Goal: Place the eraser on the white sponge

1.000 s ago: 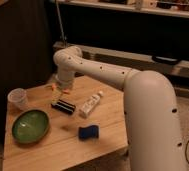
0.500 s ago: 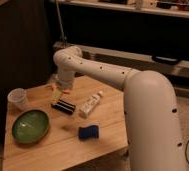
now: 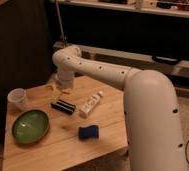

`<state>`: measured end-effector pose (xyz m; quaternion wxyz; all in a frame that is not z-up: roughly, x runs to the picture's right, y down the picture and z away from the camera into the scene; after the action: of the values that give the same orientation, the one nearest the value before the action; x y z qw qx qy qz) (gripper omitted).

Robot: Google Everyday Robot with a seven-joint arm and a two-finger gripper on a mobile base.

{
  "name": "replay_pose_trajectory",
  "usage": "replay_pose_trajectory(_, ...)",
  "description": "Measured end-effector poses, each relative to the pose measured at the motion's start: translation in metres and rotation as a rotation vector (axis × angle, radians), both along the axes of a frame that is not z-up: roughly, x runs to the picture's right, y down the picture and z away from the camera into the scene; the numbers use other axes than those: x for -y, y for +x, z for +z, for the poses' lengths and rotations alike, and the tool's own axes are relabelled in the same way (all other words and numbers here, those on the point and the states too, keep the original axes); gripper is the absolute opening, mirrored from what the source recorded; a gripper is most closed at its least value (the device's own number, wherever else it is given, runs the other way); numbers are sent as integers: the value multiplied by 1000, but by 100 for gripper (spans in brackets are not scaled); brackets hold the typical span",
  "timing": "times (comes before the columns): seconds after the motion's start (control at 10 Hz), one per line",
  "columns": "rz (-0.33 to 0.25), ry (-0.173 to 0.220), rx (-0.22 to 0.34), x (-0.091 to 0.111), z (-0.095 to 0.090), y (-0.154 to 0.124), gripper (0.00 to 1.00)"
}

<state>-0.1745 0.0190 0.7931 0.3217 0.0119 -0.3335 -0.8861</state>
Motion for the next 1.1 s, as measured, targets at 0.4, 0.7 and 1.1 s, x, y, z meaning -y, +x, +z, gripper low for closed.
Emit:
replay_pose_trajectory(0.4, -29, 281, -141, 2, 18, -26, 80)
replay_pose_trajectory(0.7, -25, 207, -47, -4, 48, -31, 80)
replay_pose_trajectory(1.1, -78, 37, 79, -34, 79, -39, 80)
